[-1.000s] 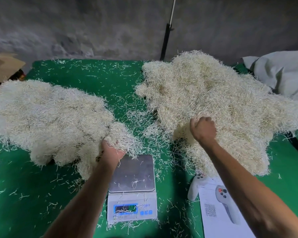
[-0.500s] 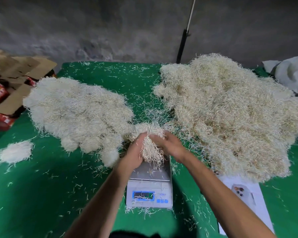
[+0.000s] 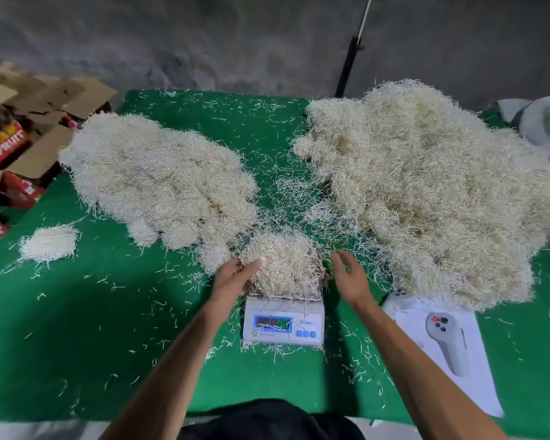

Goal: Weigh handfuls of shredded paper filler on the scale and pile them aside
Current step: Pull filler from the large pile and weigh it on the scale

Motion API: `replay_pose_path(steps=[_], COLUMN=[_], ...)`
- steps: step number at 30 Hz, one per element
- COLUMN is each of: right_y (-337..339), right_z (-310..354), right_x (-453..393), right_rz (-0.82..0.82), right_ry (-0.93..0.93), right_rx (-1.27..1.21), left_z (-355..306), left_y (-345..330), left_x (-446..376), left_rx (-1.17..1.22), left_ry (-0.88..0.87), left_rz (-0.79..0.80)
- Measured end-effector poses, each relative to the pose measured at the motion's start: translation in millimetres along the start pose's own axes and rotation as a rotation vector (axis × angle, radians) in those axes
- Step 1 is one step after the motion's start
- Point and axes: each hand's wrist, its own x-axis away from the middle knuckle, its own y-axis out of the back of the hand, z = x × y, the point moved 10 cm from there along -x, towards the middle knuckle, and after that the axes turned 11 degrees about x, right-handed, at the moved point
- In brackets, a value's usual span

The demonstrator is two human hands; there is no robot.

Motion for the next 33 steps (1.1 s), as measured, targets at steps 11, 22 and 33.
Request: replay_pose_path(steps=[11,22,33], right_y=[-71,-69,-65], right_z=[-98,-101,-104], right_x=[92,104,102], right_rz=[-0.046,-0.128,-0.163], right_ry=[0.083,0.048,0.026], right_rx=[0.26,0.155,0.125], left_z=[124,134,127], left_y=[63,65,61], left_x=[45,51,48], left_rx=[0.775,0.869,0.722], left_ry=[0.249,0.201,0.221], left_rz=[-0.251,-0.258,-0.236])
